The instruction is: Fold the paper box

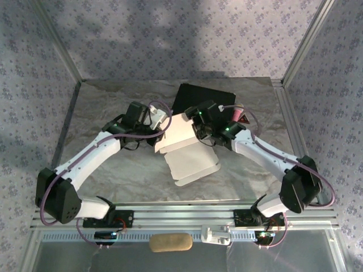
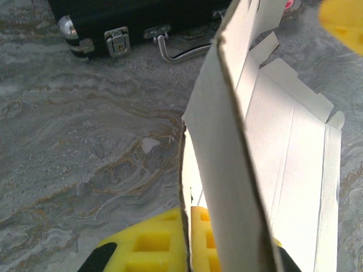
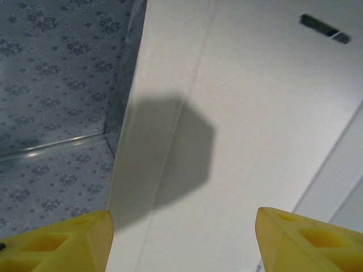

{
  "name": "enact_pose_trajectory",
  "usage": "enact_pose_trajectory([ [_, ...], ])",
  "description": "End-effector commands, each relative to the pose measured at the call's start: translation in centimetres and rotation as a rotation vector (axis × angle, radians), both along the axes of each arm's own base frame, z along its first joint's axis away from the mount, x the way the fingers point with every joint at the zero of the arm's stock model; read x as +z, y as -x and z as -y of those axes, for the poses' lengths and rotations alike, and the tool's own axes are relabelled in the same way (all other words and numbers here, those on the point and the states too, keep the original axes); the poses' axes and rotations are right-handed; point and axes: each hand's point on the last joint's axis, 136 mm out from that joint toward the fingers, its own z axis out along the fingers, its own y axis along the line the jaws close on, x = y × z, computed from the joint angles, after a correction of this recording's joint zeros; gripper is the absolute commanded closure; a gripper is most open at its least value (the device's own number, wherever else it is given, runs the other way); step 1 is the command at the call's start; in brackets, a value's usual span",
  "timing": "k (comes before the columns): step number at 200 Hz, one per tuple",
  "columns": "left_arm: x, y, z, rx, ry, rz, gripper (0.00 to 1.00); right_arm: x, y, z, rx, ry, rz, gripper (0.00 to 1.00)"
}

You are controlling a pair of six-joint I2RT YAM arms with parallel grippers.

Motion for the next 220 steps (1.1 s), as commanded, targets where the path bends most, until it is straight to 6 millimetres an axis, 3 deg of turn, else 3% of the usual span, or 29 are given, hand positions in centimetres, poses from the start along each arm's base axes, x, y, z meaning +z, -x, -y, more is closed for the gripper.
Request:
enact_pose_trajectory([
  [1,1.1,-0.2,0.1,-0.019,-0.01,0.068,1.0,2.6,-2.4,-1.5,0.003,-0.142,0.031,0.34],
  [49,0.5,-0.3,0.2,-0.017,-0.029,0.071,1.0,2.5,-3.2,-2.2,0.045,-0.167,0.028,0.41],
  [92,0.1,-0.7,0.1,-0.006,-0.043,0.075,1.0,1.8,-3.3,-2.8,0.063,-0.23,0.01,0.57],
  [98,0.1,-0.7,0.0,-0.004,-0.044,0.078,1.0,0.2,-2.9,-2.5,0.057,-0.219,-0.019,0.59],
  [129,0.0,-0.8,0.0,0.001,-0.05,0.079,1.0,-0.4,-2.9,-2.2,0.049,-0.252,-0.026,0.68],
  [220,-0.5,-1.1,-0.6,0.02,-0.083,0.092,1.0,-1.9,-2.5,-3.4,0.067,-0.359,-0.092,0.79],
])
